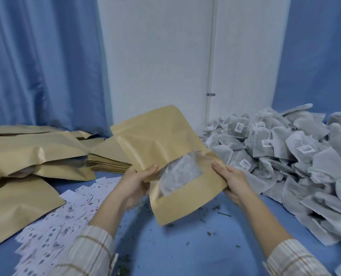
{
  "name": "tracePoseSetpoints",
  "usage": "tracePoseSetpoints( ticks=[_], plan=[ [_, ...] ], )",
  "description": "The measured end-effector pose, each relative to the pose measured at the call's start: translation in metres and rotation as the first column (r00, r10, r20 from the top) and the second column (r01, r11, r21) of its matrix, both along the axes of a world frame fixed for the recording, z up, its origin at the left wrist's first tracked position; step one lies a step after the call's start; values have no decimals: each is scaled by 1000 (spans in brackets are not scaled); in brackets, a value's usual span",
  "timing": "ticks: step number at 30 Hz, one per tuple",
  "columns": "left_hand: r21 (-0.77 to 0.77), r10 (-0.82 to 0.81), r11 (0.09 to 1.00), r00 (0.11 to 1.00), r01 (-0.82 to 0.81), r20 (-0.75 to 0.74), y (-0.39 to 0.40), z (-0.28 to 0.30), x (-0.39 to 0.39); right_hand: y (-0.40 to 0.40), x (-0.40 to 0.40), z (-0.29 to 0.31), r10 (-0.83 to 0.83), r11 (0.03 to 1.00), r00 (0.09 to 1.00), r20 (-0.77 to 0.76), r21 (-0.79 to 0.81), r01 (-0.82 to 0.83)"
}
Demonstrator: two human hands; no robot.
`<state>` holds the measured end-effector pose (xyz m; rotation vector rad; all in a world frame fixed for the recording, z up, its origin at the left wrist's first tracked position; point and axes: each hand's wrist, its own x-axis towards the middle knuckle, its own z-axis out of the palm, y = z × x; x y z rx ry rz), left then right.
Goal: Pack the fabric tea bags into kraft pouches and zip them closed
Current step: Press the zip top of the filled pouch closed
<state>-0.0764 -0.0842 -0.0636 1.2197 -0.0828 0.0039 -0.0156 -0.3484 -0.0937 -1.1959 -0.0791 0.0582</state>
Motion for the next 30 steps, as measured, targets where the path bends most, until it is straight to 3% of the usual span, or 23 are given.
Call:
tracePoseSetpoints(
  ticks=[4,7,9,13,16,18,21,25,27,30],
  plan=[
    [-298,126,946,992,-127,-23,-8,-9,2,16,-10,-5,88,889,994,69,445,-110],
    [-397,179,904,984,-160,13,-13,-11,1,46,-24,-11,253,898,959,125,339,-281],
    [-414,215,891,976,-184,27,-9,-11,-2,73,-28,-6,255,914,960,118,293,-279],
    [-358,181,926,972,-119,146,26,6,-7,138,-20,24,195,842,969,155,480,-246],
    [-439,183,893,970,-95,161,58,15,1,229,-1,68,290,765,955,63,584,-270],
    [-530,189,843,972,-89,137,75,15,11,298,1,106,470,803,882,-19,424,-418],
    [-609,249,781,963,-137,102,99,4,26,366,5,126,625,778,778,-66,-23,-627],
    [-468,323,811,935,-352,-144,117,-12,48,361,46,81,377,811,925,39,-497,-309],
    [-380,321,840,919,-388,-228,110,-20,56,338,69,49,300,692,944,135,-712,-118],
    [-360,280,850,908,-386,-311,95,-29,69,299,104,6,281,313,909,308,-925,216]
  ],
)
